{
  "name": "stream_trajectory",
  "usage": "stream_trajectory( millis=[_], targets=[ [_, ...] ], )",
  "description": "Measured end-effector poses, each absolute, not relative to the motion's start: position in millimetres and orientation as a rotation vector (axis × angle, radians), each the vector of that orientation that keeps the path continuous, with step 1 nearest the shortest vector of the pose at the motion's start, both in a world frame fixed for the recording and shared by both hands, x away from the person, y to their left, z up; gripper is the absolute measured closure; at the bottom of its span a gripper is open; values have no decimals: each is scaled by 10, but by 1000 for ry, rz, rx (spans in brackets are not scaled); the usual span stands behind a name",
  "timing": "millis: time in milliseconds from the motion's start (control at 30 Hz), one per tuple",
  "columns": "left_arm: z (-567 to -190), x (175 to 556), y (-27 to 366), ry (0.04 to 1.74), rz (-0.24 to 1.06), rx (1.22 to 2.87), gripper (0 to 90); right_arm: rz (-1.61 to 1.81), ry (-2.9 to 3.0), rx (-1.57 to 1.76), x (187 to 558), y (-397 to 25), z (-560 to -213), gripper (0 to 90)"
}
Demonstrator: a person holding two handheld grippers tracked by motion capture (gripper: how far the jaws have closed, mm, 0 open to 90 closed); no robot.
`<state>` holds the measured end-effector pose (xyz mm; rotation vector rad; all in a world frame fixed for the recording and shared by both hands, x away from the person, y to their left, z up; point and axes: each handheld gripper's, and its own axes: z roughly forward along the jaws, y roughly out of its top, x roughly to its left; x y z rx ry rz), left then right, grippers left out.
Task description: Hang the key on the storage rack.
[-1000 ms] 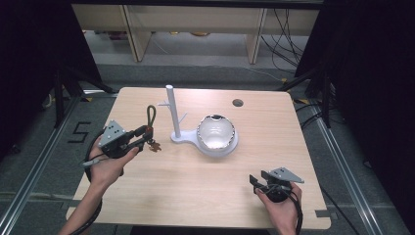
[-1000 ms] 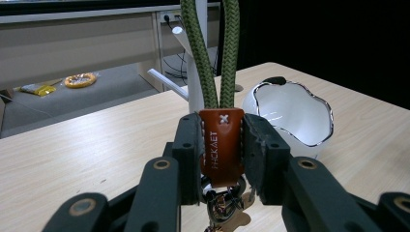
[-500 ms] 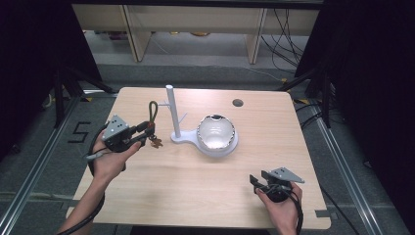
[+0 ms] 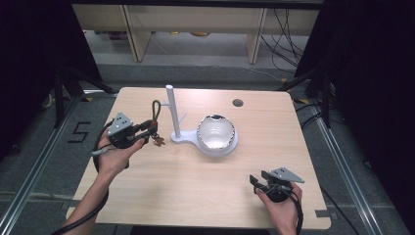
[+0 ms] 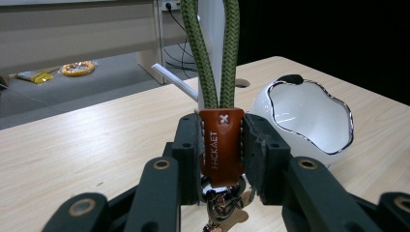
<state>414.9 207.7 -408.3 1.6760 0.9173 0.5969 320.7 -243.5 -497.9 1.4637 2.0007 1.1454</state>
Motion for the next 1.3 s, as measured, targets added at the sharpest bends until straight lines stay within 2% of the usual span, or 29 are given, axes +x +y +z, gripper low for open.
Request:
stream_trajectory(
  millis=[1300],
  targets=[
    [-4224,4373,1973,966,561,1692,672,1160,1997,1464,3211,-2455,-4974,487]
  ],
)
